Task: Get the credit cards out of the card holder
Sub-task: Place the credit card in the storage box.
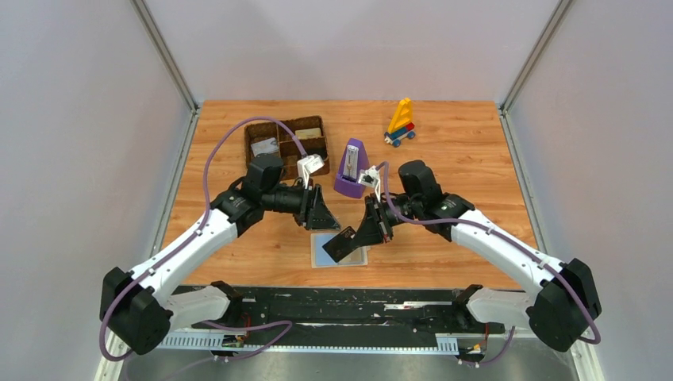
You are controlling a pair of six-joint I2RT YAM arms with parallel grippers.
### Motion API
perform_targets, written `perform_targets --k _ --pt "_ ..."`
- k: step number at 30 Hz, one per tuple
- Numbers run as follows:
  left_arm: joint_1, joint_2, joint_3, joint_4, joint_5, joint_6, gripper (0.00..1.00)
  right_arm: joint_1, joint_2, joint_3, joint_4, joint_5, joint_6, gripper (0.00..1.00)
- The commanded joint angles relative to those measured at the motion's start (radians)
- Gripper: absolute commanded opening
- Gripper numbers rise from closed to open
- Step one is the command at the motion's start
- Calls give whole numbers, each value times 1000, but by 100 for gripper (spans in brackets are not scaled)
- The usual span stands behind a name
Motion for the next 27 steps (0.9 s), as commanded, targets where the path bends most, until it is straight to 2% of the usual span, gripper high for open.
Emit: perform_targets --k 1,9,15,21,27 --pt "-1 34 22 56 150 14 59 -3 26 67 -1 -102 -24 2" --pt "-2 56 13 103 226 -4 58 -2 98 89 -2 -119 -30 1" --pt "-1 73 10 90 223 10 58 -2 120 92 -3 -130 -35 0" --pt "-1 84 19 75 159 10 60 -2 106 63 -3 -130 -47 0" --pt "-2 89 12 118 192 -26 60 -1 114 39 -2 -128 -50 0"
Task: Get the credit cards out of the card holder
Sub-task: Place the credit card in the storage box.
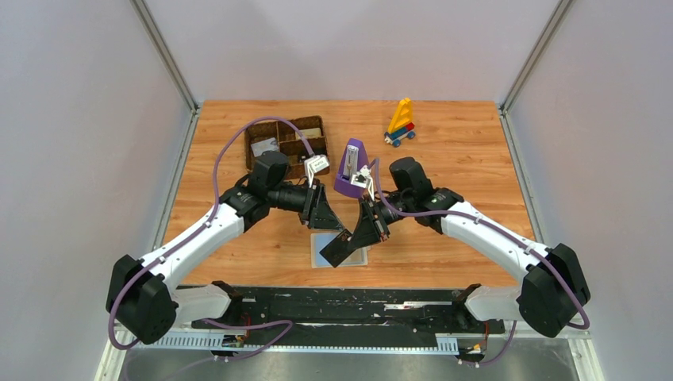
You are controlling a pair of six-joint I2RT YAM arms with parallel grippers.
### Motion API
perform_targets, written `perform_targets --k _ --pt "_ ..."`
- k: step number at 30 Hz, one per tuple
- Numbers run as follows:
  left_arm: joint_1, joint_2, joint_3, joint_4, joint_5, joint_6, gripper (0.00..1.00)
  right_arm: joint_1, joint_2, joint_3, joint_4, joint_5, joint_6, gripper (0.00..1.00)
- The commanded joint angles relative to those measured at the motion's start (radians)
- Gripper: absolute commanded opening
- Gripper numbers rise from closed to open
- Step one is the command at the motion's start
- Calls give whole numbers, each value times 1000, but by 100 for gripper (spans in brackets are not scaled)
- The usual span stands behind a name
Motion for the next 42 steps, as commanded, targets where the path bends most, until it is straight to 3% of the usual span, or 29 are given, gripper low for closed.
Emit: perform_targets --k 1,25,38,42 --pt "-5 -1 11 46 41 -26 60 -2 0 -13 24 3 -38 0" --pt "-4 38 -12 68 97 -33 55 -3 53 11 18 10 -53 0" --pt "-5 82 -25 92 91 -61 22 -6 94 46 17 22 -45 5" --pt "-4 90 -25 86 97 -56 2 -16 108 53 19 24 -42 5"
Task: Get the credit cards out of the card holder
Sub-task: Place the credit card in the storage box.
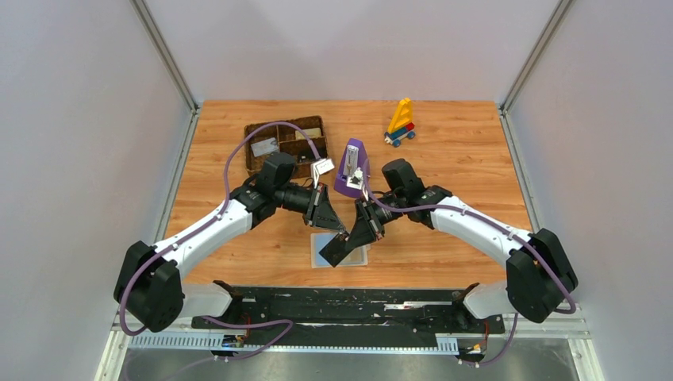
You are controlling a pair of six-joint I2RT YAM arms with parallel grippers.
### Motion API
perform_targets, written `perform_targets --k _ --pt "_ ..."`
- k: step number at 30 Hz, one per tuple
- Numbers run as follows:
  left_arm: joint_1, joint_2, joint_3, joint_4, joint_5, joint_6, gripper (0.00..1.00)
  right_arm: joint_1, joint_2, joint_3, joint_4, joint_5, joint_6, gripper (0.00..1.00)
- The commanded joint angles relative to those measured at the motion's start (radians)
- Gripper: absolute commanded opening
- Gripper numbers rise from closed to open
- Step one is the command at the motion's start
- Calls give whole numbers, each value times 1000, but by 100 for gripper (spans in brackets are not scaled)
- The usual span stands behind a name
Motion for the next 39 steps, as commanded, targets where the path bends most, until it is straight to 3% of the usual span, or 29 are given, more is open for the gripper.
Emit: perform_targets --k 1,3,9,15,25,31,39 --pt "-1 10 -6 30 24 4 0 -18 13 56 30 -19 -17 5" --pt "-2 13 -8 33 4 -8 0 -29 14 57 31 -9 -10 8" --pt "4 -10 -39 124 -108 -124 0 -80 -18 22 77 58 84 47" --pt "20 -69 -92 250 -350 -283 0 -169 -110 -133 299 156 292 63" --pt "22 -170 -344 726 -634 -680 0 -207 -196 -322 636 220 530 65" --pt "20 -195 -427 875 -725 -767 0 -204 -167 -363 778 231 641 64" --pt "17 -213 -467 942 -765 -779 0 -191 -100 -360 873 244 734 59"
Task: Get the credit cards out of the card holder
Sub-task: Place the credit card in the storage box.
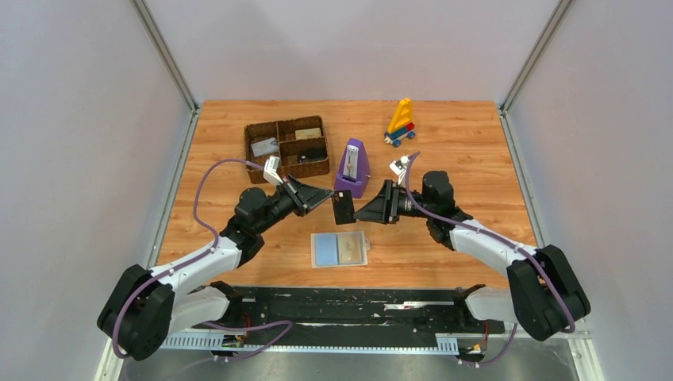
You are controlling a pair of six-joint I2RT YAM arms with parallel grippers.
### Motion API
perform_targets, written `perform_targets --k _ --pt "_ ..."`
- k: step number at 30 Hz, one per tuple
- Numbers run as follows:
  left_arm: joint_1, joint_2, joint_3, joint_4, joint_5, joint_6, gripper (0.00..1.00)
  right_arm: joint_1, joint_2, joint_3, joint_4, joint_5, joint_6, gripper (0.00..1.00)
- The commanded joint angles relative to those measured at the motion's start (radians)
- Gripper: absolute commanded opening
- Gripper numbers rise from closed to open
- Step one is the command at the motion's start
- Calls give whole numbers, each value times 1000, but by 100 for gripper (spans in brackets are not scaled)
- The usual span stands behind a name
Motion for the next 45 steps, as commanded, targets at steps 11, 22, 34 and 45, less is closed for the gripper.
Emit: perform_targets --k 11,22,34,45 --pt "-23 -13 -44 167 -57 -36 0 35 70 36 179 -39 73 43" --pt "-33 -2 -69 183 -62 -32 6 37 63 44 191 -114 17 0" --pt "7 -283 75 -450 147 320 53 28 4 193 -309 -397 -386 0" --pt "13 -183 350 -825 444 637 55 51 51 236 -417 -528 -498 0"
